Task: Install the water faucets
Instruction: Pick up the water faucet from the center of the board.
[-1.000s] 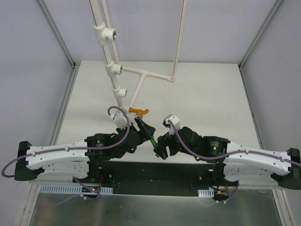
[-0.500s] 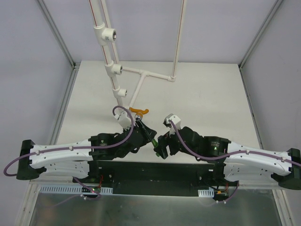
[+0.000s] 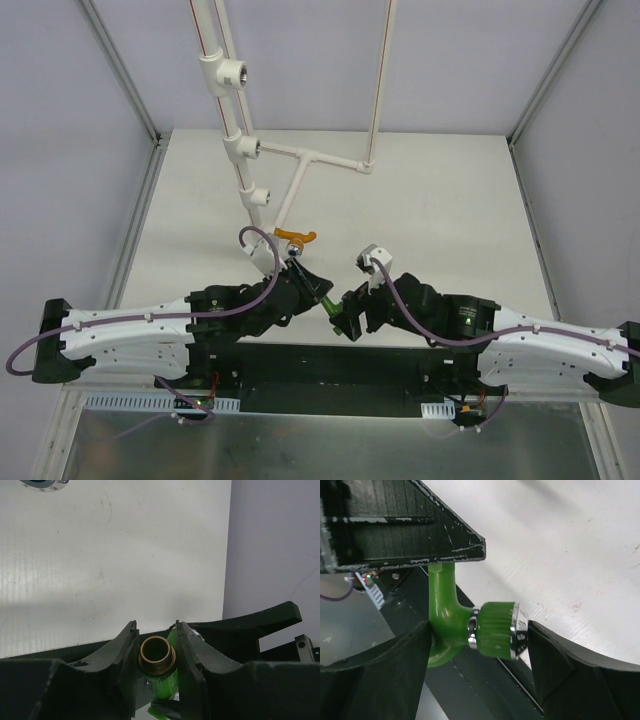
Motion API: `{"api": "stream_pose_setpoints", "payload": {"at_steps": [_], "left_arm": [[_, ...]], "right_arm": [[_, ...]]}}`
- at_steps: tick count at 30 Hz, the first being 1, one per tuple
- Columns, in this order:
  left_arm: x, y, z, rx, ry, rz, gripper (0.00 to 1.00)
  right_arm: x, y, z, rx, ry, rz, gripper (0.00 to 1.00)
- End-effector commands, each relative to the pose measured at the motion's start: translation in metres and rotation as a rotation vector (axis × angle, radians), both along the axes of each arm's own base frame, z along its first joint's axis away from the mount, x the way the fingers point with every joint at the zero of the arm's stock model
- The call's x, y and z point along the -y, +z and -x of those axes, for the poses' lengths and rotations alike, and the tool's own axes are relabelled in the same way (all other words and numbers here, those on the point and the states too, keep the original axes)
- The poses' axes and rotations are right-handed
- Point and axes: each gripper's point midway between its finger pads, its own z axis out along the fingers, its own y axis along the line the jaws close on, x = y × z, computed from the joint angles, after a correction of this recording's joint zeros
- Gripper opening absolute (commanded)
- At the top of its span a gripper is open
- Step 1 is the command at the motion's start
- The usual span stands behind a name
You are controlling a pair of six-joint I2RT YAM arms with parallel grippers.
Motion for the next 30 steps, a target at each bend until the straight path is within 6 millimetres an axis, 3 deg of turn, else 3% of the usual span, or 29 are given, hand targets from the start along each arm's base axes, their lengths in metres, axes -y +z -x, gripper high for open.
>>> {"api": "stream_pose_setpoints", "payload": {"at_steps": [1, 10, 17, 25, 30], "left_arm": [[-0.010, -0.003, -0.001, 0.032, -0.001, 0.047, 0.00], [-0.028, 0.018, -0.008, 0.206, 0.005, 0.218, 0.00], [-0.024, 0.047, -0.006, 0.321, -0.035, 0.342, 0.00], [-0.008, 0.054, -0.003, 0.327, -0.078, 0.344, 0.00], [-0.003, 0.063, -0.006, 0.340, -0.067, 0.382, 0.00]], "right_arm": [[-0.010, 0.033, 0.008, -0.020, 0.017, -0.203, 0.83], [0.002, 0.051, 0.008, -0.080, -0.067, -0.457, 0.88], [0.013, 0.065, 0.003, -0.163, -0.156, -0.760, 0.89], [0.022, 0.056, 0.000, -0.163, -0.189, -0.794, 0.89], [0.020, 0.064, 0.001, -0.140, -0.163, -0.792, 0.89]]}}
